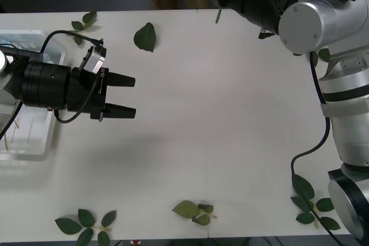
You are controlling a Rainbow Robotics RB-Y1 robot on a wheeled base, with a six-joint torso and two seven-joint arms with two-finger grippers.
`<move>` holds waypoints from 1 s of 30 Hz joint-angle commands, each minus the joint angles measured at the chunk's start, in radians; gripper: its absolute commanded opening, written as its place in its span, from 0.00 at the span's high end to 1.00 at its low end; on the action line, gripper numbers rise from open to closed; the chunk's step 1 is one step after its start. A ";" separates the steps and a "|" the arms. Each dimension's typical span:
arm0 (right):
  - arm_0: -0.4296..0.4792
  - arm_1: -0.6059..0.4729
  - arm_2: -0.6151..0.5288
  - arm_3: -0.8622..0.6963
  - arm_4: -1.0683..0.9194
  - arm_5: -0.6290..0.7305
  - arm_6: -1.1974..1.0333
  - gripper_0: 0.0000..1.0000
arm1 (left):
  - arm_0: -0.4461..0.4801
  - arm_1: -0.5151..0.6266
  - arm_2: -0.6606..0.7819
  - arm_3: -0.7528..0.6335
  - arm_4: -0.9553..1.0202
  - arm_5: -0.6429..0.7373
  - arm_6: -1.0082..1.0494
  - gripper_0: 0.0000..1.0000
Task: Place the red flowers into the right box and the blue flowers into the left box. If a person shows an open palm, hand one flower to the person first, then continue sorting.
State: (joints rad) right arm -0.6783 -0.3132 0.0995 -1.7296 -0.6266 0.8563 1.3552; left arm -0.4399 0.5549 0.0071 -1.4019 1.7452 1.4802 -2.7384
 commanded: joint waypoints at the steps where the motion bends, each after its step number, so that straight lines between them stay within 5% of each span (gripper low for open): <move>1: -0.040 0.017 -0.021 -0.047 0.005 0.001 -0.021 1.00 | 0.010 -0.001 0.002 -0.005 -0.013 -0.012 0.033 0.00; 5: -0.038 0.017 -0.026 -0.047 -0.002 0.001 -0.021 0.91 | 0.010 -0.001 0.002 -0.005 -0.013 -0.012 0.033 0.00; 10: -0.036 0.013 -0.026 -0.047 -0.018 0.004 -0.022 0.27 | 0.010 -0.001 0.002 -0.005 -0.013 -0.012 0.033 0.00; 13: -0.036 0.000 -0.026 -0.053 -0.035 0.029 -0.022 0.12 | 0.010 -0.001 0.002 -0.005 -0.013 -0.012 0.033 0.00; 20: 0.003 -0.112 -0.058 -0.153 -0.179 0.153 -0.027 0.08 | 0.010 -0.001 0.002 -0.005 -0.013 -0.012 0.033 0.00; 30: 0.319 -0.297 -0.218 -0.329 -0.594 0.141 0.059 0.08 | 0.010 -0.001 0.002 -0.005 -0.013 -0.012 0.033 0.00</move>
State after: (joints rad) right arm -0.4481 -0.5482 -0.0364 -2.0021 -1.1724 1.0142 1.3556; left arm -0.4398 0.5544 0.0070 -1.4001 1.7356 1.4774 -2.7384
